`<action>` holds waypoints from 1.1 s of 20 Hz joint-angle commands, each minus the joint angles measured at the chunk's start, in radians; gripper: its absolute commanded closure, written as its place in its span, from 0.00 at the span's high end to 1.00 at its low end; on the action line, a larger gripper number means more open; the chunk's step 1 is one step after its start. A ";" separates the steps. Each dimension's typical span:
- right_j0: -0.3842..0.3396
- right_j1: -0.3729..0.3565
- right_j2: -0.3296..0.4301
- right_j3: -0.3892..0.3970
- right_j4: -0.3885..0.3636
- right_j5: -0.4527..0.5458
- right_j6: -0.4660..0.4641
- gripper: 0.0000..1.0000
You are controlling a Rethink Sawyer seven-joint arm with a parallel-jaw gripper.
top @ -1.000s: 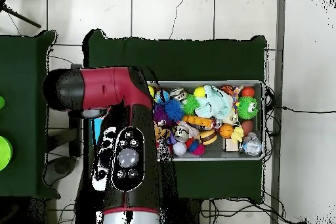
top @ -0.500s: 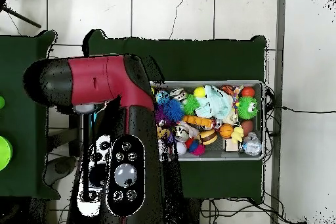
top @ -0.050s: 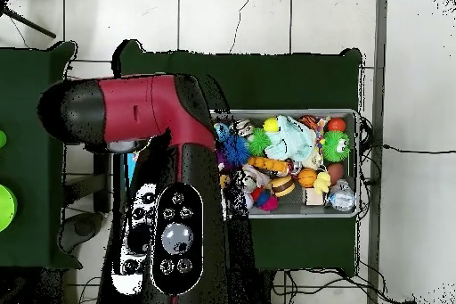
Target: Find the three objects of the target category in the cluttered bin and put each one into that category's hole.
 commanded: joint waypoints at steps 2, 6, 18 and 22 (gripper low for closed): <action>-0.054 -0.007 0.063 0.206 -0.057 -0.067 -0.048 0.00; -0.081 -0.048 0.076 0.280 -0.046 -0.093 -0.075 0.00; -0.152 -0.033 0.171 0.437 -0.025 -0.270 -0.046 0.00; -0.140 -0.038 0.173 0.471 -0.021 -0.302 0.008 0.00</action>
